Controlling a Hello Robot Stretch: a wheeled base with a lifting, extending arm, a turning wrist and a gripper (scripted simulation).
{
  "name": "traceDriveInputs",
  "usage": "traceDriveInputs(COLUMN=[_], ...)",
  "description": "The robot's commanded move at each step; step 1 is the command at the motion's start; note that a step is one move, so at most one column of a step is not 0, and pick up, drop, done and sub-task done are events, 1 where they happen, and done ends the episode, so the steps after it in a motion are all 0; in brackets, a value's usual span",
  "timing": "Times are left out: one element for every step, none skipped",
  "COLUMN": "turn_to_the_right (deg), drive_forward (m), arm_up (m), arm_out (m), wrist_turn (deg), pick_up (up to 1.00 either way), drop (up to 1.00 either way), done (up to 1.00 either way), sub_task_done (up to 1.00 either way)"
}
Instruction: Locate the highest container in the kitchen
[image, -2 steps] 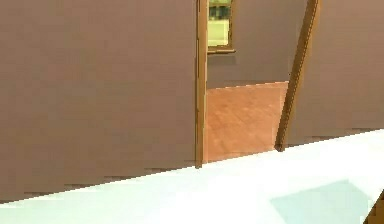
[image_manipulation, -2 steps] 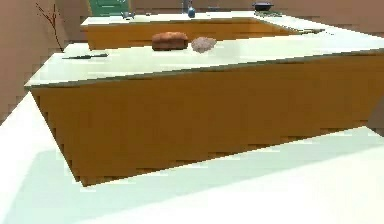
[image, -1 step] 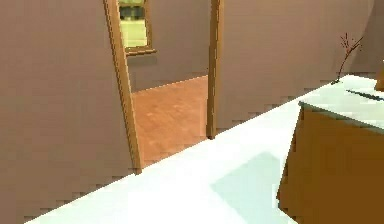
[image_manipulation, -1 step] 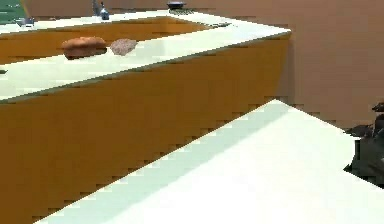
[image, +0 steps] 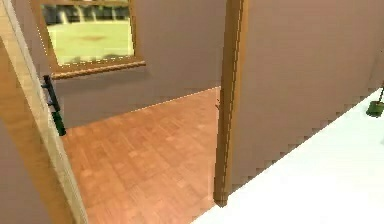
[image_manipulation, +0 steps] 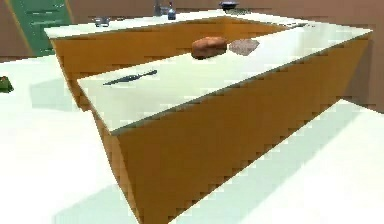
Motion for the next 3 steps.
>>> traceDriveInputs(turn_to_the_right=[9.0,0.0,42.0], drive_forward=[0.0,0.65,0.0], arm_up=[0.0,0.0,0.0], arm_out=[0.0,0.0,0.0], wrist_turn=[0.0,0.0,0.0], pick_up=[0.0,0.0,0.0], drop=[0.0,0.0,0.0], done=[0.0,0.0,0.0], sub_task_done=[0.0,0.0,0.0])
